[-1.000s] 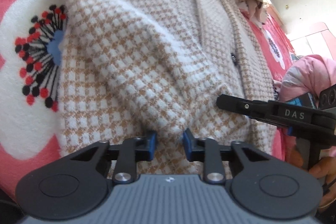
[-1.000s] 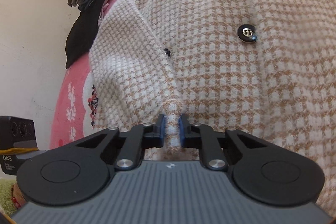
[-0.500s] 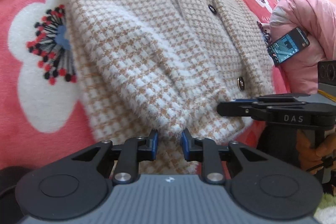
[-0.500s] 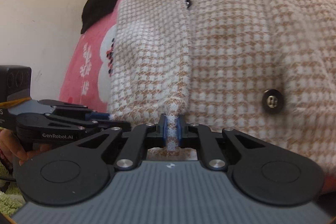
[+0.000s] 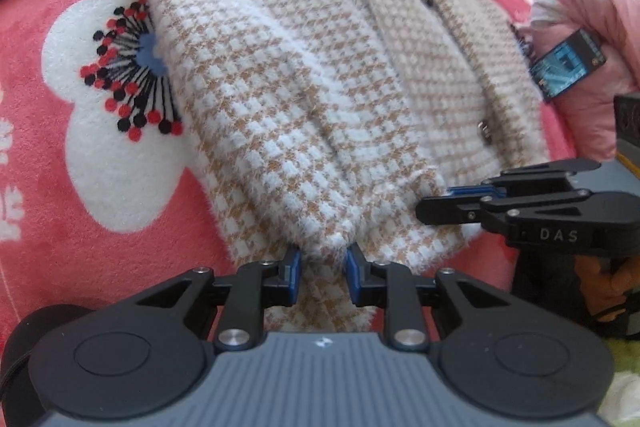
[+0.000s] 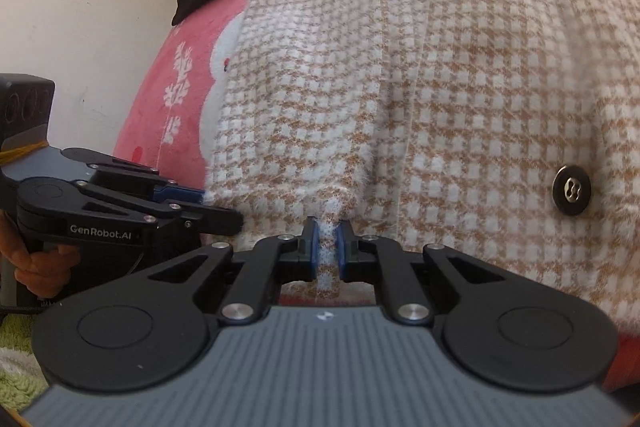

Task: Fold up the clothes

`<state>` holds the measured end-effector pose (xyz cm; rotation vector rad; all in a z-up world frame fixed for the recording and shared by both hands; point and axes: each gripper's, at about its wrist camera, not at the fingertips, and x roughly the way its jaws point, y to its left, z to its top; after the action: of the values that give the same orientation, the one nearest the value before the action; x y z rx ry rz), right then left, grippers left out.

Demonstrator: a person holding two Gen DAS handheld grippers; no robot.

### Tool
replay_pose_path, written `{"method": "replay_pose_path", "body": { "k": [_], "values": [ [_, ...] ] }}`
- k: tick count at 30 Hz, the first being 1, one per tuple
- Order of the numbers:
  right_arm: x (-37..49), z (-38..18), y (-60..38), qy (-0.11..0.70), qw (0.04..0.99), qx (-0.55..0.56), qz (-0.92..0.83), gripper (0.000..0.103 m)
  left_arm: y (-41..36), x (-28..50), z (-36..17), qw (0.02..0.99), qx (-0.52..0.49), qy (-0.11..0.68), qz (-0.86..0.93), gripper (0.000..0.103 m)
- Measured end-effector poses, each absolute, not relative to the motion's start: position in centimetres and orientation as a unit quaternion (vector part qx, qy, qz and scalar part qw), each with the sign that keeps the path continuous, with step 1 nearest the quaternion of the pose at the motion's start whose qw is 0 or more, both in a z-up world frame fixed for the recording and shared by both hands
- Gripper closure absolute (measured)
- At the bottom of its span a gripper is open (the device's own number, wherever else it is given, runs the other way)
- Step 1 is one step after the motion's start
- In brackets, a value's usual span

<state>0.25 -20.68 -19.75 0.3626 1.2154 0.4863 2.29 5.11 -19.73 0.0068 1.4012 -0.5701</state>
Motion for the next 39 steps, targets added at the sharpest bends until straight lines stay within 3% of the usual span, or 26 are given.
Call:
{"method": "replay_pose_path", "body": {
  "k": [5,11,16,21,28,31,32,33,34,35,39],
  "values": [
    [0.7,-21.4,-20.0,0.584,0.771,0.151,0.206,0.094,4.5,1.6,-21.3,0.733,0.016,0.631,-0.252,0.074],
    [0.9,-18.5,-21.0,0.604,0.764,0.099,0.205,0.089,6.4,0.7,-18.8,0.735,0.009,0.622,-0.269,0.069],
    [4.1,-13.0,-21.7,0.523,0.828,0.048,0.196,0.088,8.4,1.8,-16.0,0.788,-0.029,0.555,-0.265,0.065],
    [11.5,-12.8,-18.1,0.449,0.876,0.013,0.175,0.087,5.1,3.0,-18.5,0.791,-0.016,0.538,-0.289,0.064],
    [23.8,-17.9,-18.1,0.475,0.861,0.131,0.126,0.061,2.7,1.2,-21.0,0.787,0.044,0.528,-0.317,0.051],
    [26.6,-20.1,-17.1,0.493,0.847,0.158,0.121,0.059,2.7,1.6,-21.4,0.782,0.03,0.533,-0.321,0.05],
    [27.1,-20.6,-16.7,0.504,0.842,0.155,0.12,0.06,2.9,1.8,-21.5,0.78,0.021,0.535,-0.324,0.049],
    [27.1,-20.8,-16.2,0.509,0.84,0.144,0.121,0.069,3.0,2.0,-21.6,0.778,0.012,0.537,-0.326,0.049],
    [27.1,-20.9,-15.6,0.513,0.839,0.132,0.122,0.09,3.2,2.2,-21.7,0.776,0.004,0.539,-0.329,0.048],
    [26.8,-20.4,-15.2,0.506,0.845,0.117,0.126,0.098,3.3,2.3,-21.7,0.774,-0.003,0.539,-0.331,0.048],
    [24.7,-17.7,-14.7,0.455,0.878,0.087,0.117,0.101,3.5,2.4,-21.6,0.77,-0.019,0.539,-0.34,0.048]
  ]
}}
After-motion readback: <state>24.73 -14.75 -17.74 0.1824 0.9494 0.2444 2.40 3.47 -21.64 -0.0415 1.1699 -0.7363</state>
